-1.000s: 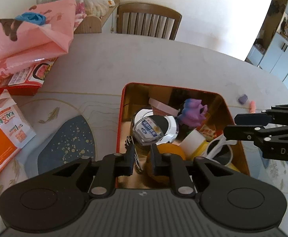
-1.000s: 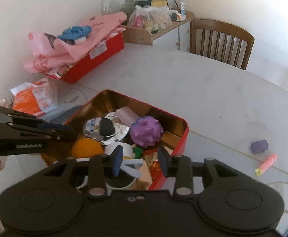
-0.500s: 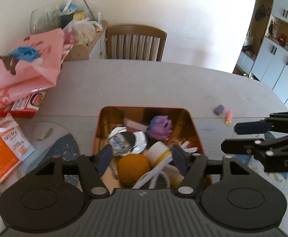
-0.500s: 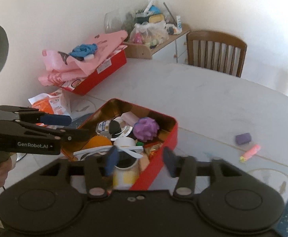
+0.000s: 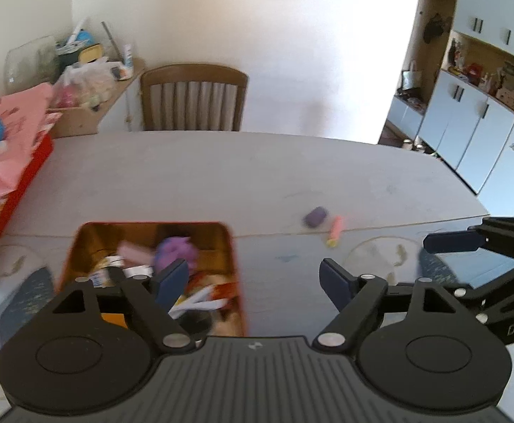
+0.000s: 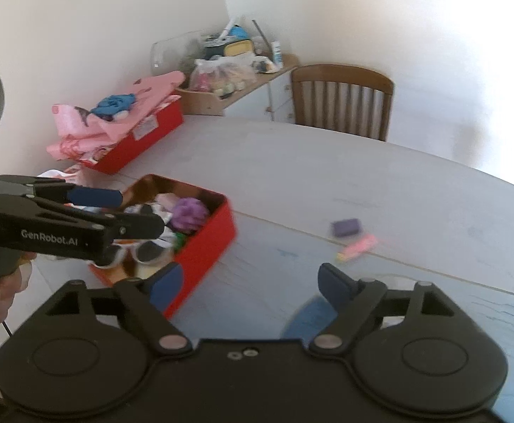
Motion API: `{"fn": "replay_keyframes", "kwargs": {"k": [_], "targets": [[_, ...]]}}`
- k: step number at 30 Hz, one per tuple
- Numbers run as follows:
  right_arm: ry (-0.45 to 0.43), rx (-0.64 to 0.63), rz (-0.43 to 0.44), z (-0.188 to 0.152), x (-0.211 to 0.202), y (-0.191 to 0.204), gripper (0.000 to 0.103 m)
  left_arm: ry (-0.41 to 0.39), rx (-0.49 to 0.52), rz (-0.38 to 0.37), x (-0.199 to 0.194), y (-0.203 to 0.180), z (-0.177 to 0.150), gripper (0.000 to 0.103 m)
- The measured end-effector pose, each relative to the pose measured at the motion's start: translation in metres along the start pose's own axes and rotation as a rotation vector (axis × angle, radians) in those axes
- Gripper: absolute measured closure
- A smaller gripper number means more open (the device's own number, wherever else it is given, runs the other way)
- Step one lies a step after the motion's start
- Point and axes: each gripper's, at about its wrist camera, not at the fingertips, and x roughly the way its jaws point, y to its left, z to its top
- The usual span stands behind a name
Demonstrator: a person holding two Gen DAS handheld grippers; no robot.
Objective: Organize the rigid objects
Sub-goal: 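Move both tools back toward the purple eraser and pink marker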
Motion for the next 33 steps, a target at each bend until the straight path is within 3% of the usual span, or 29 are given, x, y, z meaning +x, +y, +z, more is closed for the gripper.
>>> {"fn": "replay_keyframes", "kwargs": {"k": [6,16,22,33], "targets": [[-0.011,0.011,-0.031,-0.010,-0.010,-0.034,0.000,-0.006,0.014,-0.038,0.024,-0.040,0.009,0.020],[-0.003,-0.055,-0.038,-0.011,0.008,-0.072,0.000,0.053,0.063,-0.040,0.090,-0.081,0.034,0.020],[0.023,-0.119,-0.043,-0.011,0.037,-0.086,0.001,0.160,0.068,-0.023,0.141,-0.084,0.044,0.020],[0.070,-0.200,-0.015,-0.003,0.098,-0.100,0.001,0.245,0.094,0.039,0.214,-0.074,0.052,0.020]]}}
